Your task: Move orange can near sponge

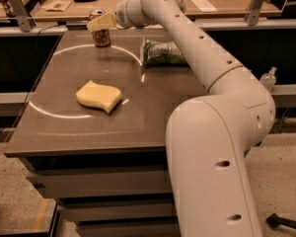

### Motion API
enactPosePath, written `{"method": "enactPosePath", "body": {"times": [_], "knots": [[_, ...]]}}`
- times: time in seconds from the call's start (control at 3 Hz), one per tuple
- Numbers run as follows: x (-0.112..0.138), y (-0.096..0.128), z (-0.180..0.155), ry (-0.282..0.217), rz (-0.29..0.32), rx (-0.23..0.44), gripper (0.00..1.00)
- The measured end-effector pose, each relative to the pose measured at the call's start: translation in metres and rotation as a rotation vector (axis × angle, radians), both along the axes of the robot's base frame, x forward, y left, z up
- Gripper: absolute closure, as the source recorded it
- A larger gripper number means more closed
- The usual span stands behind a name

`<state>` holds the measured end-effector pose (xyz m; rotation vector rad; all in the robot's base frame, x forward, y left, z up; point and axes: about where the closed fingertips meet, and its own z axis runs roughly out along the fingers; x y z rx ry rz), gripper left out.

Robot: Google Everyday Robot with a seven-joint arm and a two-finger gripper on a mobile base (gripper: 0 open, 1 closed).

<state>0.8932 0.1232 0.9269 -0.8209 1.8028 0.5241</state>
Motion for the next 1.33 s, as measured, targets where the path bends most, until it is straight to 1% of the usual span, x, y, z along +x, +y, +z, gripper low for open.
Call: {"method": "enactPosePath", "body": {"times": [0.67,1.0,1.33], "knots": [[0.006,0.045,-0.003,-0.010,0.115,0.004,0.00],[0.010,0.051,-0.011,0.013,0.127,0.011,0.24],[0.013,0.044,-0.014,0.023,0.122,0.018,0.46]]}}
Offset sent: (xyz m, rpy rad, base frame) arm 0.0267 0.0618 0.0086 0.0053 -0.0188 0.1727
